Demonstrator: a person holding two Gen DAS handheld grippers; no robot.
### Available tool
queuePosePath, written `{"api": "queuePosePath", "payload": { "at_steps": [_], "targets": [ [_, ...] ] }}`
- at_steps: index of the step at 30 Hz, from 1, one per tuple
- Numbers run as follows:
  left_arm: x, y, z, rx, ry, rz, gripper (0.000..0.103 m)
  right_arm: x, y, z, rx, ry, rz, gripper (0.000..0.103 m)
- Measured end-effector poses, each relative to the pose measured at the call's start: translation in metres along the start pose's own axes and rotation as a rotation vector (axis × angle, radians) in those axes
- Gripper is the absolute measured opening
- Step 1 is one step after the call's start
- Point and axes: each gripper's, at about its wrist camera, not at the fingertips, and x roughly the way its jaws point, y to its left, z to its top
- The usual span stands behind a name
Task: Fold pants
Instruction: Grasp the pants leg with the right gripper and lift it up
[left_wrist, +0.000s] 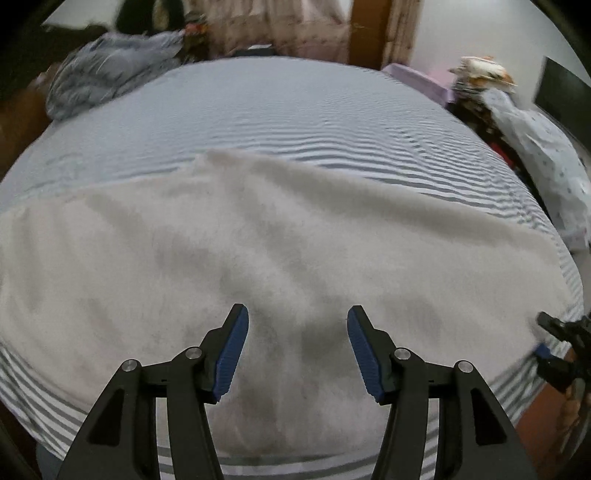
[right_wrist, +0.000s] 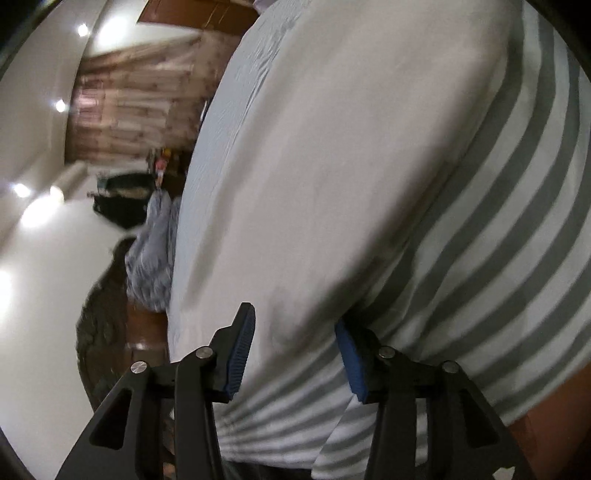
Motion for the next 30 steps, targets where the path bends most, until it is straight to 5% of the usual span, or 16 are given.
{"api": "queuePosePath", "payload": {
  "at_steps": [8, 14, 16, 20, 30],
  "targets": [
    [0.012, -0.002, 0.002, -0.019, 0.021, 0.045, 0.057, -0.022, -0.016, 0.042, 0.041, -0.076, 0.068, 0.034],
    [0.005, -0.045, 0.005, 0.082, 0.003, -0.014, 0.057, -0.037, -0.022, 0.070, 0.064, -0.180, 0.067, 0.033],
    [0.005, -0.062, 0.006, 0.124, 0.001, -0.037, 0.057, -0.041, -0.022, 0.077, 0.053, -0.181, 0.049, 0.026],
    [0.011, -0.095, 0.003, 0.197, 0.014, -0.076, 0.057, -0.044, -0.015, 0.078, 0.022, -0.182, 0.032, 0.016],
    [0.032, -0.119, -0.013, 0.267, -0.003, -0.070, 0.063, -0.051, 0.035, 0.077, -0.065, -0.196, 0.040, 0.014]
  ]
}}
